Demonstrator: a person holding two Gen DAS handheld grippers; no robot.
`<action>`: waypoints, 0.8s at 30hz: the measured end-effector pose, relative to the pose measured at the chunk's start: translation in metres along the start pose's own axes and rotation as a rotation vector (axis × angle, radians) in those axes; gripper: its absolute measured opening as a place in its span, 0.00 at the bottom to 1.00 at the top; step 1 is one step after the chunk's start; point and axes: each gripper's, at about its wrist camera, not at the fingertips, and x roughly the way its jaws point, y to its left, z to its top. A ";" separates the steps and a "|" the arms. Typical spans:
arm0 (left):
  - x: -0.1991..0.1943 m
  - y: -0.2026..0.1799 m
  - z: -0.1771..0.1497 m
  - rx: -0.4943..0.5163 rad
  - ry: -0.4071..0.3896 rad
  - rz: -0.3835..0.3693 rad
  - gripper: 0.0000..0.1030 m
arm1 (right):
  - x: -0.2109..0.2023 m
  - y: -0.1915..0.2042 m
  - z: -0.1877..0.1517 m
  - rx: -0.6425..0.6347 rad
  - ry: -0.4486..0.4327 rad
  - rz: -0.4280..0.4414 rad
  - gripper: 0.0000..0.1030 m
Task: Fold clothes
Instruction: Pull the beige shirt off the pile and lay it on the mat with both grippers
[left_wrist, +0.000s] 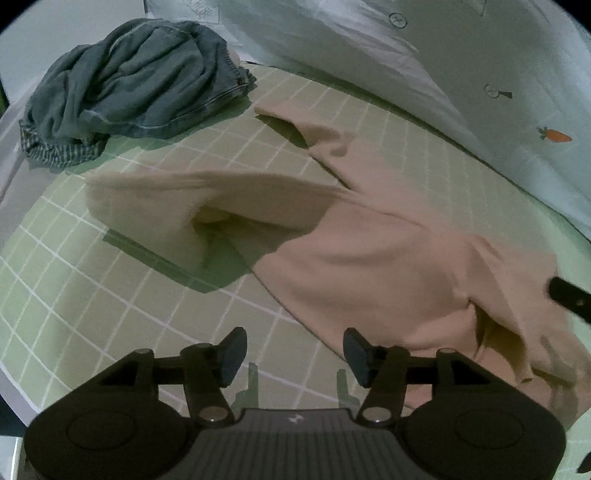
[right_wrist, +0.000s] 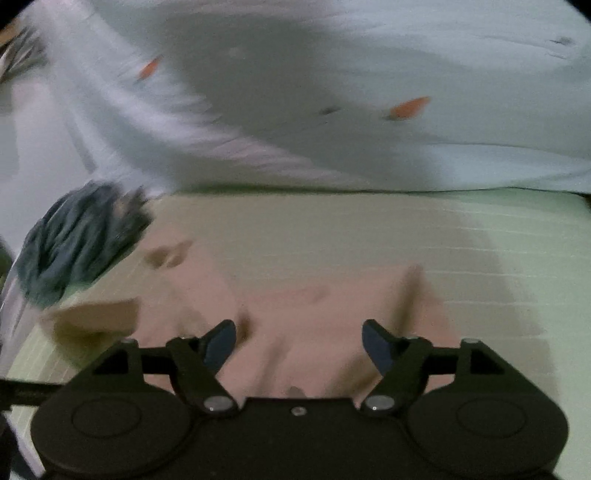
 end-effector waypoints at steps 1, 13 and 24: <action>0.001 0.002 0.001 0.001 0.001 -0.001 0.57 | 0.006 0.010 -0.001 -0.025 0.016 0.006 0.78; 0.000 -0.004 0.001 -0.041 -0.014 -0.011 0.57 | -0.012 -0.041 -0.007 0.061 0.022 -0.040 0.08; -0.006 -0.041 -0.019 -0.003 -0.008 -0.035 0.61 | -0.080 -0.204 0.006 0.289 -0.134 -0.455 0.14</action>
